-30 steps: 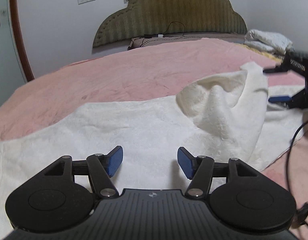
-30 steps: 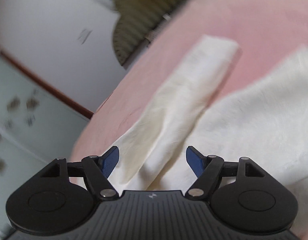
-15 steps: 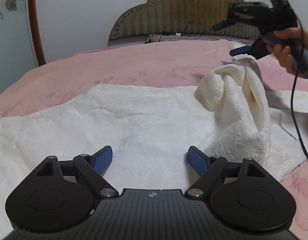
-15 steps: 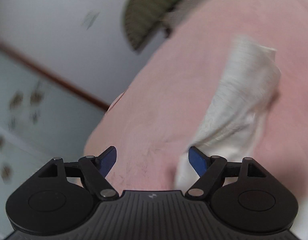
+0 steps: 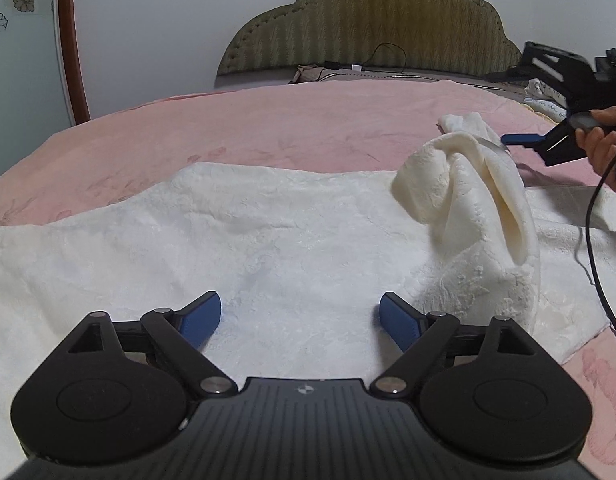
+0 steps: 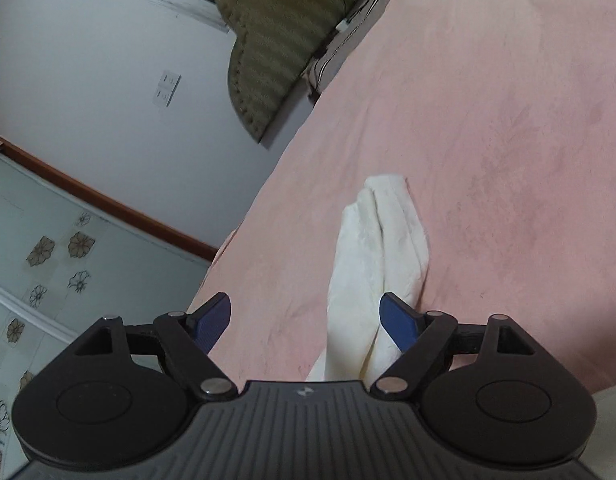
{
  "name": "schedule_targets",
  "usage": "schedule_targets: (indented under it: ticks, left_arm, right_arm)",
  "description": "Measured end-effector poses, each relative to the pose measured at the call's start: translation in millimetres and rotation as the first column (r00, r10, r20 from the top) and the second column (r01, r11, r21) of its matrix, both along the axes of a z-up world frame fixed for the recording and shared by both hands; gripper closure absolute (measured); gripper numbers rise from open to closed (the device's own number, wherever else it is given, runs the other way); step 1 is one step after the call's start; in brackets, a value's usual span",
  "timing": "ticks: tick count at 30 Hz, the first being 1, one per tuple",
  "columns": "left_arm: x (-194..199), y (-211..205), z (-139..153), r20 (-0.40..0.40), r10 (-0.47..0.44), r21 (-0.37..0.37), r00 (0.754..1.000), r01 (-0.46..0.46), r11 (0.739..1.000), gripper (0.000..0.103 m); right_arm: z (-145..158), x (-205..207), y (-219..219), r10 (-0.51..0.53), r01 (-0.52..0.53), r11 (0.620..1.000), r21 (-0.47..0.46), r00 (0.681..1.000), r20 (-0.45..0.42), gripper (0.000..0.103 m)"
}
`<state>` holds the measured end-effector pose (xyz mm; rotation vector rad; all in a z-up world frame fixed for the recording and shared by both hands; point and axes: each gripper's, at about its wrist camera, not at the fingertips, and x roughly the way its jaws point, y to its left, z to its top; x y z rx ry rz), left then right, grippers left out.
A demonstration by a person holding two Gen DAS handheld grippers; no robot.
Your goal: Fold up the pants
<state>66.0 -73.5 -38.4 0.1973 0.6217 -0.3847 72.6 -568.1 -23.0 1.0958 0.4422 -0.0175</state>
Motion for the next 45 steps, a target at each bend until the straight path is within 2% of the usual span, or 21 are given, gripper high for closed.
schedule_targets:
  ticks: [2,4,7,12,14,15,16,17,18,20,21,24,28,31,34,37,39,40,43,45]
  left_arm:
    - [0.7,-0.1,-0.5,-0.001,0.000,-0.001,1.000,0.000,1.000,0.014]
    - [1.9,-0.2,-1.2,-0.002,0.000,-0.001,1.000,0.000,1.000,0.014]
    - [1.9,-0.1,-1.1,-0.002,-0.001,-0.001,1.000,0.001,1.000,0.013]
    - [1.9,-0.1,-1.9,-0.002,0.001,0.000,1.000,-0.001,1.000,0.012]
    - [1.9,-0.1,-1.9,-0.002,0.001,0.000,1.000,-0.001,1.000,0.011]
    - [1.9,-0.1,-2.3,-0.003,0.003,0.001,1.000,-0.003,1.000,0.010]
    - [3.3,0.0,-2.6,-0.005,0.005,0.000,1.000,-0.005,1.000,0.010]
    - [4.1,0.7,-2.9,-0.007,0.005,-0.003,1.000,-0.005,1.000,0.010]
    - [4.7,1.7,-2.9,-0.009,0.004,-0.008,1.000,-0.004,1.000,0.009]
    - [4.2,2.6,-2.0,-0.004,0.007,-0.013,1.000,-0.008,1.000,0.009]
    - [2.6,2.5,-0.7,0.006,0.012,-0.009,1.000,-0.012,1.000,0.013]
    - [-10.2,0.1,8.0,0.065,-0.001,-0.004,0.998,0.002,1.000,0.015]
    - [-27.3,-9.1,25.2,0.114,-0.087,-0.042,0.990,0.092,0.995,0.013]
    - [-30.1,-18.3,27.0,0.111,-0.128,-0.023,0.986,0.132,0.991,0.013]
    - [-27.6,-22.1,20.9,0.080,-0.135,-0.020,0.988,0.137,0.990,0.013]
    - [-21.0,-21.1,17.4,0.039,-0.122,-0.027,0.992,0.124,0.992,0.014]
    - [-19.8,-19.0,20.9,0.038,-0.116,-0.036,0.993,0.117,0.992,0.014]
    - [-20.6,-18.6,24.0,0.048,-0.114,-0.038,0.992,0.116,0.993,0.014]
    - [-22.3,-19.9,30.9,0.073,-0.116,-0.035,0.991,0.119,0.992,0.013]
    - [-22.2,-23.5,30.5,0.066,-0.127,-0.035,0.990,0.129,0.991,0.013]
  right_arm:
    - [-5.4,8.2,3.4,-0.005,0.004,1.000,-0.007,0.998,-0.057,0.020]
    - [-6.9,12.5,8.7,-0.048,0.040,0.997,-0.059,0.990,-0.133,0.022]
    - [-9.2,11.6,9.7,-0.087,0.081,0.995,-0.049,0.989,-0.116,0.022]
    - [-16.6,20.4,0.4,-0.115,0.114,0.993,-0.035,0.993,-0.036,0.022]
    - [-20.8,25.4,-3.4,-0.140,0.138,0.990,-0.037,0.989,-0.049,0.034]
    - [-22.7,26.9,-4.5,-0.150,0.147,0.988,-0.041,0.987,-0.064,0.051]
    - [-24.1,28.3,-5.4,-0.162,0.158,0.986,-0.050,0.983,-0.081,0.077]
    - [-24.4,27.7,-5.4,-0.167,0.162,0.985,-0.062,0.982,-0.089,0.091]
    - [-22.2,23.4,-3.9,-0.170,0.164,0.983,-0.080,0.983,-0.072,0.099]
    - [-9.5,6.2,3.6,-0.198,0.192,0.972,-0.134,0.980,-0.029,0.099]
    - [-0.7,-6.0,7.7,-0.211,0.208,0.965,-0.157,0.977,-0.002,0.099]
    - [29.5,-56.0,24.8,-0.254,0.264,0.938,-0.224,0.964,0.075,0.099]
    - [58.0,-139.7,36.8,-0.317,0.343,0.893,-0.292,0.939,0.136,0.099]
    - [57.6,-200.1,47.2,-0.372,0.400,0.871,-0.285,0.916,0.148,0.099]
    - [39.5,-243.9,56.6,-0.426,0.439,0.862,-0.255,0.898,0.108,0.099]
    - [11.1,-264.8,54.1,-0.470,0.466,0.866,-0.181,0.882,0.023,0.099]
    - [2.6,-272.9,48.8,-0.481,0.480,0.870,-0.111,0.876,0.023,0.099]
    - [8.2,-274.0,50.6,-0.475,0.478,0.871,-0.116,0.878,0.055,0.099]
    - [34.7,-280.7,67.3,-0.455,0.476,0.850,-0.227,0.879,0.140,0.099]
    - [36.1,-291.2,71.9,-0.471,0.488,0.837,-0.248,0.873,0.128,0.099]
